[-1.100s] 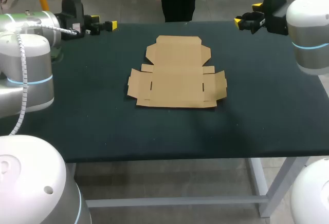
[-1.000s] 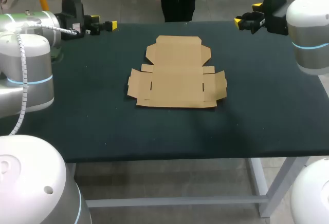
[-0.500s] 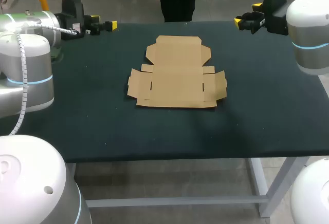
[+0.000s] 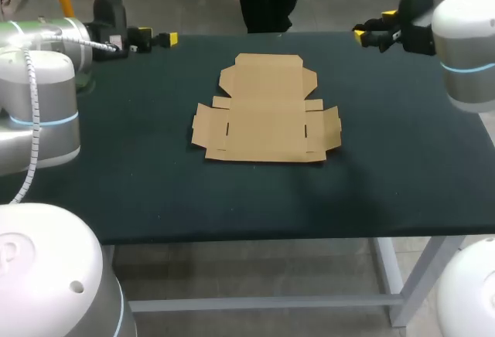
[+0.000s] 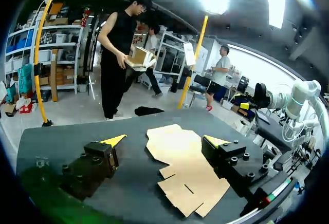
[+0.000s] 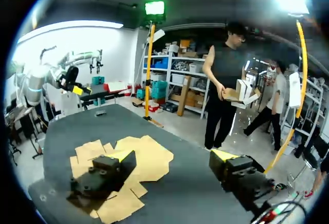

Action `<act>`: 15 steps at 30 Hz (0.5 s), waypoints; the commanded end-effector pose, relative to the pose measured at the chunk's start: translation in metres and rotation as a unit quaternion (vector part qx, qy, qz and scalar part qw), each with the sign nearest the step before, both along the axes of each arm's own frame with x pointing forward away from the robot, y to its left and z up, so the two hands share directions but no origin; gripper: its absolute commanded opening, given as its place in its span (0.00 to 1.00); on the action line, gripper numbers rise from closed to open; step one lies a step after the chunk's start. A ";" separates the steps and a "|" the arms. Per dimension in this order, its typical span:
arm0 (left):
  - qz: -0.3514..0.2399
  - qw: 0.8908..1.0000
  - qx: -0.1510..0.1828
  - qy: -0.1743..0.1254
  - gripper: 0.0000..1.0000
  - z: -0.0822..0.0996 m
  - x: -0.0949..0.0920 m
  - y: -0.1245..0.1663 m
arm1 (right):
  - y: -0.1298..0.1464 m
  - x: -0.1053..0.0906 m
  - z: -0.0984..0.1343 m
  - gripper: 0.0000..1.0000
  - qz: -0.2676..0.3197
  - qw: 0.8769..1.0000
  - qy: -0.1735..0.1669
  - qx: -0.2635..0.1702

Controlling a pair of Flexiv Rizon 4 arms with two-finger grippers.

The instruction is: Assemble the packaging by folding the flat box into shape, placing the metal phone stand inside, and closing the box properly

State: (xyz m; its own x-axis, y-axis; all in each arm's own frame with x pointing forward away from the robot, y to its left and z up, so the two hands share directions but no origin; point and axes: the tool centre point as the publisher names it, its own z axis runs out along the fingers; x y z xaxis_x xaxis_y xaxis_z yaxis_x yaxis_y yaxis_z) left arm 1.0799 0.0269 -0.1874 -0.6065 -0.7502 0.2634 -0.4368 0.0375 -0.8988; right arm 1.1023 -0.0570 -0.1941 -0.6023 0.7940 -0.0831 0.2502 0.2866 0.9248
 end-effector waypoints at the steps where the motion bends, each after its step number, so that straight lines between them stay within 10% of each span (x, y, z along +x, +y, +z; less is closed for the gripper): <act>1: 0.007 0.996 0.023 0.081 1.00 0.008 0.000 0.000 | 0.002 0.002 0.008 1.00 -0.023 0.996 0.086 -0.021; 15: 0.001 0.943 -0.012 0.331 1.00 -0.015 -0.010 0.005 | -0.009 -0.023 -0.020 1.00 -0.052 0.960 0.276 0.004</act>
State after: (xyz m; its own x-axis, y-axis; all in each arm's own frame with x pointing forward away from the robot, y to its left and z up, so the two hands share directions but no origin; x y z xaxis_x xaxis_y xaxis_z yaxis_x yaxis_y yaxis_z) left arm 1.0660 0.0300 -0.2015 -0.3604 -0.7441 0.5625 -0.7497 -0.1277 -0.6493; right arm 1.0824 -0.0637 -0.2160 -0.4917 0.8426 0.2196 0.5911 0.1379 0.7947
